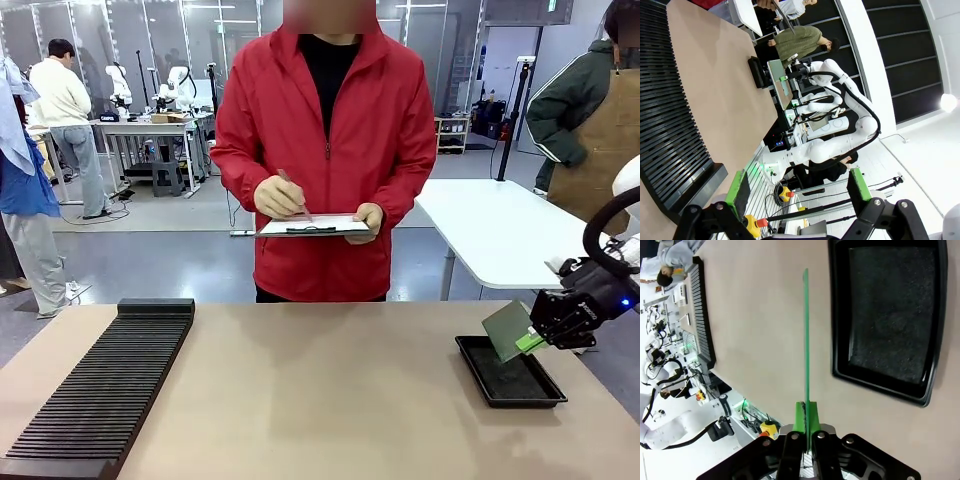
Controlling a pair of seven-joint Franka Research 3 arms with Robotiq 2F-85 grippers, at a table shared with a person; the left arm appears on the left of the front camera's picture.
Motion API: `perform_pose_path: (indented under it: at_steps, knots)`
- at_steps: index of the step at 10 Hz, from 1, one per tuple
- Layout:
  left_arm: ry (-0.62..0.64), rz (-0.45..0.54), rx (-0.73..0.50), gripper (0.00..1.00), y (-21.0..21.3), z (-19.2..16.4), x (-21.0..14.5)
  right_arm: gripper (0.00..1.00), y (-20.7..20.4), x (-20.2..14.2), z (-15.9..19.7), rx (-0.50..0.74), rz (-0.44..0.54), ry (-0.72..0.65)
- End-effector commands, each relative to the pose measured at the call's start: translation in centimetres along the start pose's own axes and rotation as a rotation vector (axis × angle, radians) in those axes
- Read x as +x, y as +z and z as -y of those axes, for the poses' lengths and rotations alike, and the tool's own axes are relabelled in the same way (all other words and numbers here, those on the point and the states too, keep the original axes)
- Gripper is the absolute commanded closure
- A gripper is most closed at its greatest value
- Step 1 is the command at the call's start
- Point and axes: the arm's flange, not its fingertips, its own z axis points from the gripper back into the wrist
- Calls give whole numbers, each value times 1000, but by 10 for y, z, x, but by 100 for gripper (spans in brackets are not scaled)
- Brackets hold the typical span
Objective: Inspect the PCB.
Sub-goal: Place the Blank PCB in the ESD tray.
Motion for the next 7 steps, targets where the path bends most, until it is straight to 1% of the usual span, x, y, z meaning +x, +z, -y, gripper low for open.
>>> perform_pose_path:
  at_steps: [1,2,3,4,7]
  knots:
    - [-1,0,2,0,0,3,0,97,-10,16,10,-49,-24,50]
    - [-1,0,2,0,0,3,0,97,-16,22,15,-84,-16,80]
    - [-1,0,2,0,0,3,0,97,-23,30,20,-79,-51,98]
    - [-1,0,2,0,0,3,0,97,-28,36,23,-77,-41,90]
    - [-1,0,2,0,0,3,0,97,-36,48,29,-86,-66,76]
